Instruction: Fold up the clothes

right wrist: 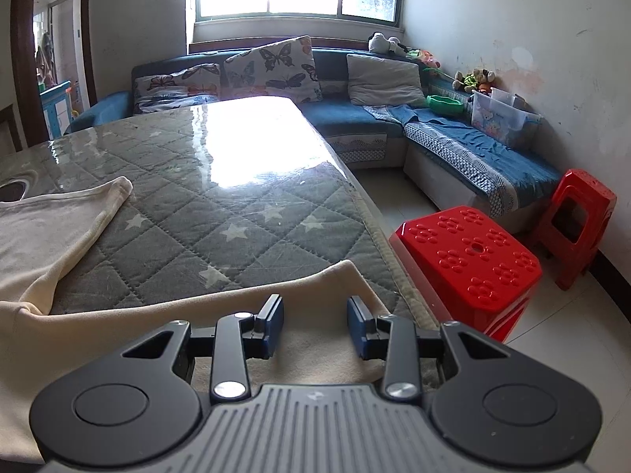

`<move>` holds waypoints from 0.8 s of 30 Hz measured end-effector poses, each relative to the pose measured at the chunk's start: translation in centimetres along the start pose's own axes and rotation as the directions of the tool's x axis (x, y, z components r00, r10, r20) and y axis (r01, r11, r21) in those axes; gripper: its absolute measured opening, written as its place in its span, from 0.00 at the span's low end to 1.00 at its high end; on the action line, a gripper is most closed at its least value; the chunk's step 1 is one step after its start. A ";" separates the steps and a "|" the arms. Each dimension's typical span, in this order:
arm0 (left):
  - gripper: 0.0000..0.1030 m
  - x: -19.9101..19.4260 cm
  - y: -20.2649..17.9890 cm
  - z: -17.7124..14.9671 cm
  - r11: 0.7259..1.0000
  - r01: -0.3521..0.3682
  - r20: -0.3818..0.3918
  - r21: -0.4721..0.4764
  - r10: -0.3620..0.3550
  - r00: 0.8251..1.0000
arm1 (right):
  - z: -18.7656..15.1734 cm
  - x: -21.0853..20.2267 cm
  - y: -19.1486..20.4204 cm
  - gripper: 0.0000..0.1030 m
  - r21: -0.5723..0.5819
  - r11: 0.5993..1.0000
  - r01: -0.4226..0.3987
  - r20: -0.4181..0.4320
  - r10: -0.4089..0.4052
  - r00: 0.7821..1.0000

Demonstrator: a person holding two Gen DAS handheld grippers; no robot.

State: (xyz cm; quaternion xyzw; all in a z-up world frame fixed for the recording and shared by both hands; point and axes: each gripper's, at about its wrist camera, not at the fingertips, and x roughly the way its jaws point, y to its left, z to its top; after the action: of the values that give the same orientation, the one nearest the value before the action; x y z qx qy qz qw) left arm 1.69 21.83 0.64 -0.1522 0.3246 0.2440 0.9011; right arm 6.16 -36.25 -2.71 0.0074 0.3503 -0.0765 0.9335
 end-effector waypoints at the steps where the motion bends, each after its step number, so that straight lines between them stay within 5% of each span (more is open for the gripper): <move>1: 0.61 0.3 0.4 0.1 0.999 -0.009 -0.018 -0.039 0.008 1.000 | 0.0 0.0 0.0 0.33 -0.001 1.000 0.002 -0.001 -0.002 1.000; 6: 0.61 1.0 2.8 0.3 0.984 -0.063 -0.046 -0.167 0.056 0.997 | 0.2 0.1 0.1 0.33 -0.003 1.000 0.007 -0.006 -0.007 1.000; 9: 0.61 1.2 3.8 0.5 0.971 -0.141 -0.036 -0.191 0.137 0.990 | 0.2 0.1 0.3 0.33 -0.005 1.000 0.014 -0.007 -0.014 1.000; 13: 0.61 1.0 4.4 0.7 0.975 -0.151 -0.025 -0.166 0.149 0.989 | 0.3 0.2 0.4 0.34 -0.011 1.000 0.022 -0.008 -0.022 1.000; 19: 0.61 -1.0 0.6 -0.4 0.998 0.043 0.027 0.046 -0.044 0.999 | 0.5 0.0 0.8 0.35 -0.031 0.999 0.023 -0.013 -0.024 1.000; 22: 0.61 -2.6 -2.5 -1.7 0.961 0.201 0.029 0.189 -0.211 0.977 | 0.6 -0.7 1.5 0.35 -0.053 0.999 -0.007 -0.011 0.007 1.000; 24: 0.61 -3.7 -4.5 -2.7 0.905 0.323 0.005 0.276 -0.338 0.941 | 0.6 -1.5 2.1 0.35 -0.066 0.997 -0.046 -0.008 0.045 0.999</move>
State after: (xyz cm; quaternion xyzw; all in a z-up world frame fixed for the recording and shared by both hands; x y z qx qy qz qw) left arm 0.22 15.69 1.65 -0.0737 0.3006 0.0450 0.9498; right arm 5.73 -33.99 -1.39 -0.0153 0.3556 -0.0436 0.9335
